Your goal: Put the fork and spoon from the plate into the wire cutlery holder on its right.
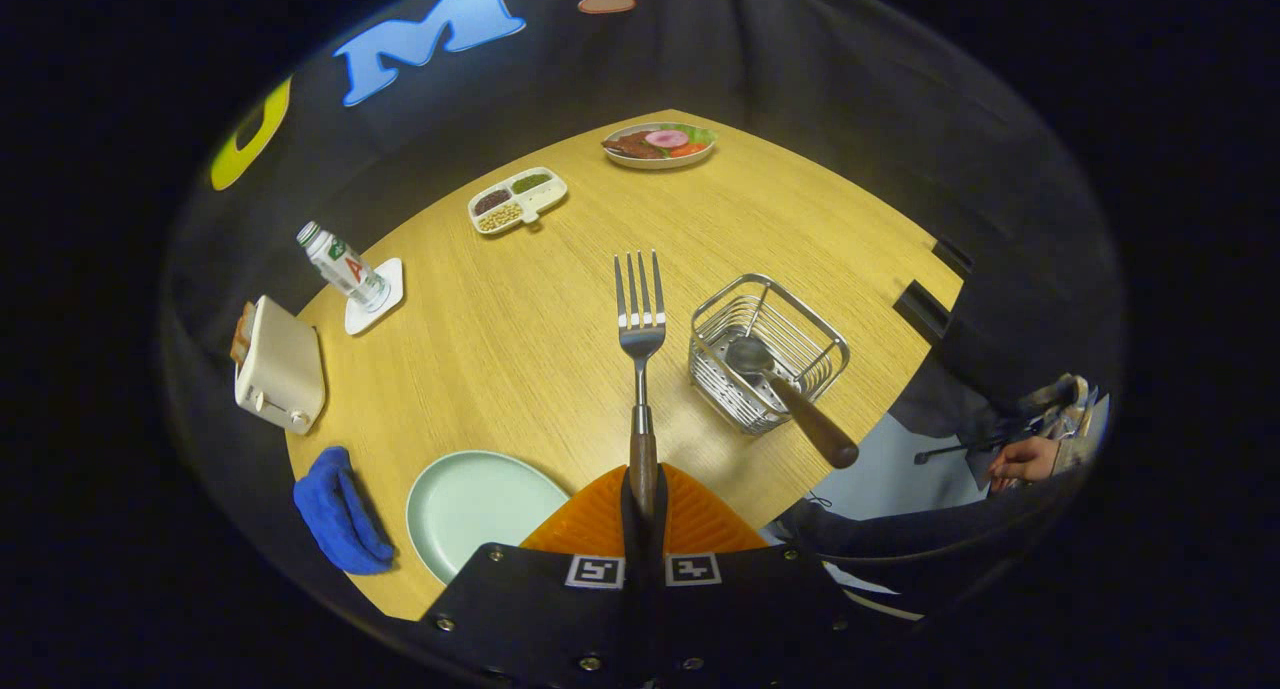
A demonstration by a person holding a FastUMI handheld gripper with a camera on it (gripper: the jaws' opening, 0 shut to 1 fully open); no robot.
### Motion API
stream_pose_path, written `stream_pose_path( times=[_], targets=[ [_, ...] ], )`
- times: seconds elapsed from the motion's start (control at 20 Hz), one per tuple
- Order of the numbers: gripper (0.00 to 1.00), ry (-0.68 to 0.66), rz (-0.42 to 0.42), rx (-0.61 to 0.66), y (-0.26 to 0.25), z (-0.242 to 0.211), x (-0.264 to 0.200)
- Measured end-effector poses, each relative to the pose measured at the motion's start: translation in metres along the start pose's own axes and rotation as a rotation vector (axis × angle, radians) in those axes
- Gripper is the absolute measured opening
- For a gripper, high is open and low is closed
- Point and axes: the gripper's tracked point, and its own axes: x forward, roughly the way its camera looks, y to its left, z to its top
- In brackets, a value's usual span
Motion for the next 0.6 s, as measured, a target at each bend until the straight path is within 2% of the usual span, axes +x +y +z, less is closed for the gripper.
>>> stream_pose_path(
  times=[0.6],
  targets=[
    [0.01, 0.109, -0.046, 0.138, -0.030, 0.002, -0.002]
  ],
)
